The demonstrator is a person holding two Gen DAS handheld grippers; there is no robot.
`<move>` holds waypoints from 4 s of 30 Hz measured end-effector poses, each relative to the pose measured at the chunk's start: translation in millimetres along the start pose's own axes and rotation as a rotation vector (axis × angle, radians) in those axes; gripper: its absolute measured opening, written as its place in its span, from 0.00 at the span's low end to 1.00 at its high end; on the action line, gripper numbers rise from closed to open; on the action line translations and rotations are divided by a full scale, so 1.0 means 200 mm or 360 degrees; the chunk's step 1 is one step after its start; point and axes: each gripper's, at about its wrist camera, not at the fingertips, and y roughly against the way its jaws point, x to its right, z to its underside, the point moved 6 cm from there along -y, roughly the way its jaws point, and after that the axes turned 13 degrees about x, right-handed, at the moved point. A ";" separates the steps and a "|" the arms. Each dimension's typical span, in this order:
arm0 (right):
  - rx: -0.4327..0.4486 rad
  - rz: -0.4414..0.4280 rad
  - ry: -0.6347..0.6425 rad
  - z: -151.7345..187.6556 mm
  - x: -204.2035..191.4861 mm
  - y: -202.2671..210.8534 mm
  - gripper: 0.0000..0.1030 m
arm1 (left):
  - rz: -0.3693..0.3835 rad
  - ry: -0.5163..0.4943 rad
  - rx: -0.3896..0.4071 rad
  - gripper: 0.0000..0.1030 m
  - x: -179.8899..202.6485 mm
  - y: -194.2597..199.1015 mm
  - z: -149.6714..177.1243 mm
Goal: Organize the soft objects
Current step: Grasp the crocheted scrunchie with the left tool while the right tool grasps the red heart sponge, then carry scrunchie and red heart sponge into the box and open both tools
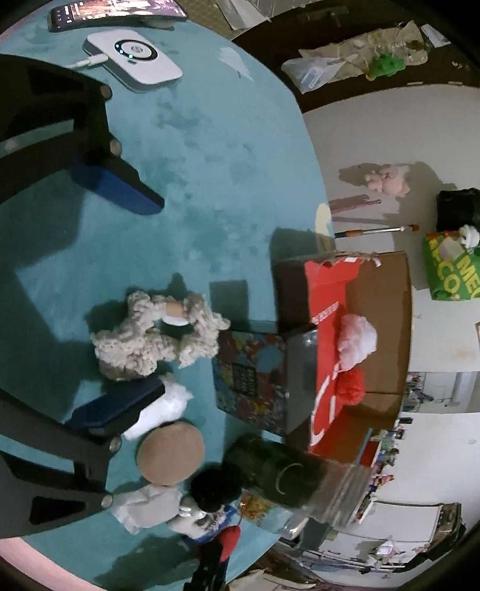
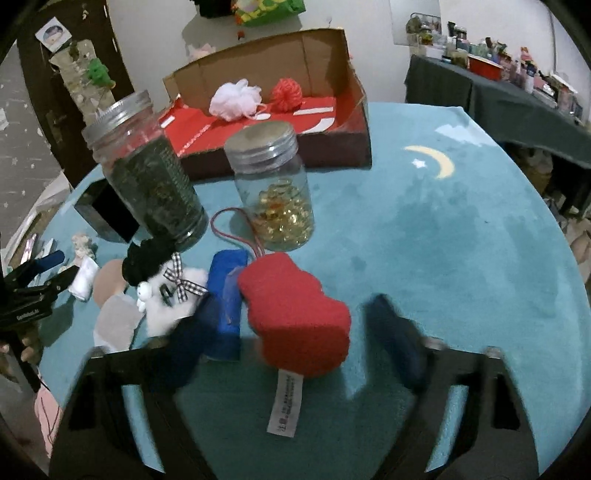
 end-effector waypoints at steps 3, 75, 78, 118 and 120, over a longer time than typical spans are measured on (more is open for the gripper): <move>0.0032 -0.0033 0.0009 0.00 -0.01 0.02 0.44 | 0.0108 0.0013 -0.0047 0.52 0.02 -0.02 0.02; 0.0055 -0.0128 0.0140 -0.22 0.25 0.01 0.43 | 0.0331 -0.0143 0.0028 0.29 -0.21 -0.10 -0.30; 0.0053 -0.0104 0.0219 -0.28 0.25 -0.03 0.43 | 0.0324 -0.0190 0.0034 0.29 -0.20 -0.13 -0.34; -0.0275 0.0257 0.0385 -1.03 0.01 -1.01 0.43 | 0.0059 -0.0317 -0.0324 0.29 0.16 -0.96 -0.87; -0.0323 0.0305 0.0416 -1.01 0.02 -1.08 0.43 | 0.0026 -0.0316 -0.0369 0.29 0.15 -1.01 -0.86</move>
